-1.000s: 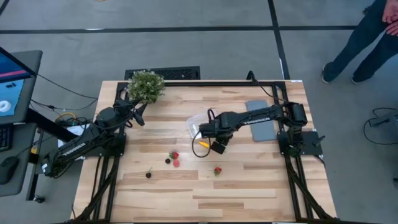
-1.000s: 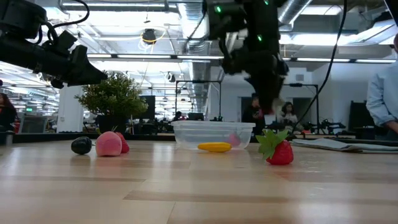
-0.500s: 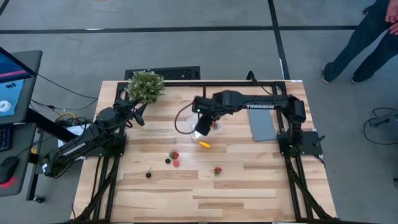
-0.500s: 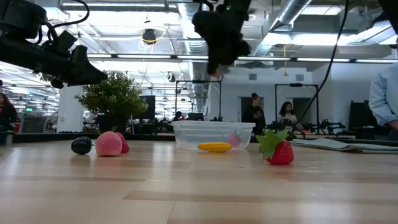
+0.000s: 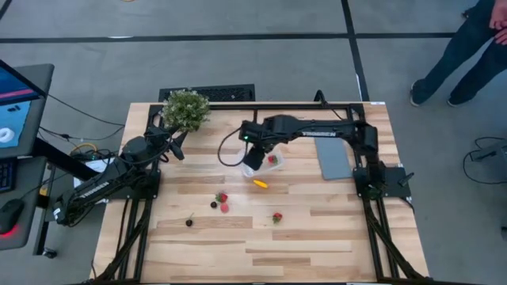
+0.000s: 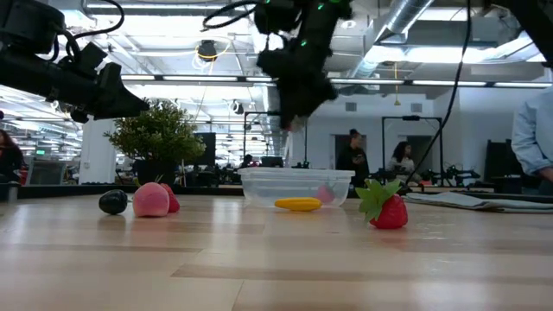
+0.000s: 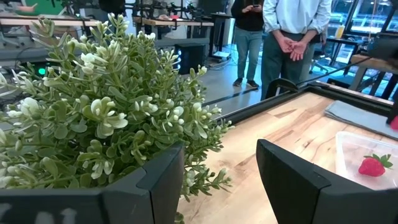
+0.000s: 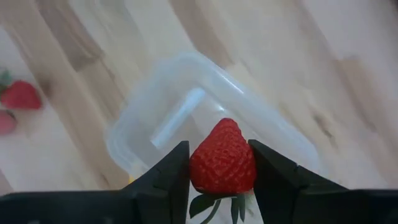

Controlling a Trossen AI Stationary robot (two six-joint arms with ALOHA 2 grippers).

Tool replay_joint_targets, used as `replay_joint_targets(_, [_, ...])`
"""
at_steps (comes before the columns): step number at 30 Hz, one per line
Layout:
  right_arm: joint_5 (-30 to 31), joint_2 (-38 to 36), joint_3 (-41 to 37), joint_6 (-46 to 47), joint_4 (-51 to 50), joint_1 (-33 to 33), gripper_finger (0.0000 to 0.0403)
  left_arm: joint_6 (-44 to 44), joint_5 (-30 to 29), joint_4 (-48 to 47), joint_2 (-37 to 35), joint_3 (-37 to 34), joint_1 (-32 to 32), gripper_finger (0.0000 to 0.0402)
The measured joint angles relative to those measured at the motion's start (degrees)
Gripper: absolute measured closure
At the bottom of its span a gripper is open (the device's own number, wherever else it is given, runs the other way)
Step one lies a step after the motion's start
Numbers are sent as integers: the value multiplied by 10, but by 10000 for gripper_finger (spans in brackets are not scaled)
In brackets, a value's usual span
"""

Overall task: Pick and placing Produce into tupperware
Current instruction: Put the strawberry into the transparent bin

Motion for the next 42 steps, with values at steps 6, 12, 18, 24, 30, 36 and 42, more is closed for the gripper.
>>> replay_joint_targets(6, [-22,48,1,-9,-4,4,234,0,0,0,3,0,0,210])
replay_joint_targets(12, [-34,89,1,-9,-4,4,214,1,0,0,4,0,0,210])
replay_joint_targets(18, [-34,115,1,-10,-1,4,261,2,0,0,4,0,0,210])
replay_joint_targets(24, [-33,117,1,-10,5,3,232,2,0,0,4,0,0,210])
replay_joint_targets(30, [-32,117,1,-10,4,0,176,2,0,0,4,0,0,210])
replay_joint_targets(36, [-31,112,1,-15,0,-2,180,2,0,0,4,0,0,210])
replay_joint_targets(42, [-27,74,1,-29,-7,-14,194,2,0,0,4,0,0,210])
